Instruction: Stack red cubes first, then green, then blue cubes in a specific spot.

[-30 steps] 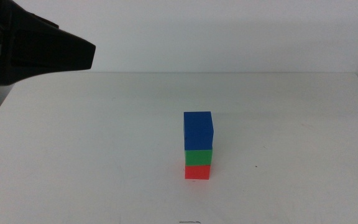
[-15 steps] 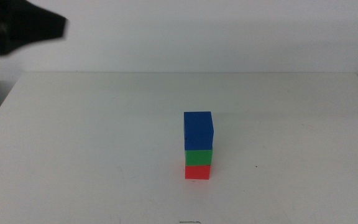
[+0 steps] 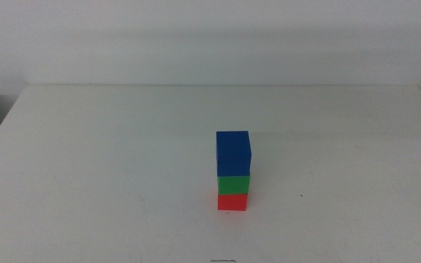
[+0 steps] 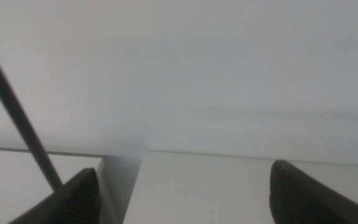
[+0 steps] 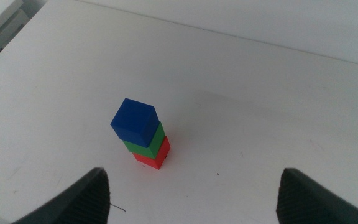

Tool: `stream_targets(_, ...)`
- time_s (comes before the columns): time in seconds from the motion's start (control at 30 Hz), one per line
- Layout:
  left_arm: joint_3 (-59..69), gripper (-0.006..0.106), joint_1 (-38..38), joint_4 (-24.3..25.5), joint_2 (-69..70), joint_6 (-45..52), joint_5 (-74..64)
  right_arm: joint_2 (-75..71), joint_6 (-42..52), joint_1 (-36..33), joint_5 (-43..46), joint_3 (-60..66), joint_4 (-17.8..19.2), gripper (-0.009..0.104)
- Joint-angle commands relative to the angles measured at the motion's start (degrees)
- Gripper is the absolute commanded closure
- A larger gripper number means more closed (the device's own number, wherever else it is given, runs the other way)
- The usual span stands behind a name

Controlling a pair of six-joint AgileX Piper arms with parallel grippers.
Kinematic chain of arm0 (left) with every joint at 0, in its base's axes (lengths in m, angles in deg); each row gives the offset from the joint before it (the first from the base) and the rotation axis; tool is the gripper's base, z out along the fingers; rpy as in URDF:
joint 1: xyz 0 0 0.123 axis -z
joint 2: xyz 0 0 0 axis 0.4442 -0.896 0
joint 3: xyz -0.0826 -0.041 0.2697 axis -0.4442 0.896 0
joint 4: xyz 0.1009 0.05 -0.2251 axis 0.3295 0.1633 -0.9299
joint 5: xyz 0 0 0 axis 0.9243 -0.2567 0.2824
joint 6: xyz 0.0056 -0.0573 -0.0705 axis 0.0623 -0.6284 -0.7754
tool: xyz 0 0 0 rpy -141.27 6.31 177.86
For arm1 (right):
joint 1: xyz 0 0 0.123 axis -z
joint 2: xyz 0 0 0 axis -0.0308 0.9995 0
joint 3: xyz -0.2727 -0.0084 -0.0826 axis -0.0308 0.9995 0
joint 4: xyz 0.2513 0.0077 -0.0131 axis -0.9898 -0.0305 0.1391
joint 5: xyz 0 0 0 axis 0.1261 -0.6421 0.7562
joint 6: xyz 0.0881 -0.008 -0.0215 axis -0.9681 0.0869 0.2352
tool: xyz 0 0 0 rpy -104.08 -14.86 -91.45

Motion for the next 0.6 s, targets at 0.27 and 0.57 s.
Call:
stream_targets(0.27,-1.46,0.007,0.33,1.83,0.51,-3.15,4.87,-0.35,0.65,0.57,3.64,-1.26,0.25,0.019)
stream_targets(0.57,-1.28,0.007,0.33,-6.23,2.22,-3.15,6.68,-0.55,0.65,0.57,4.98,0.02,0.28,0.019)
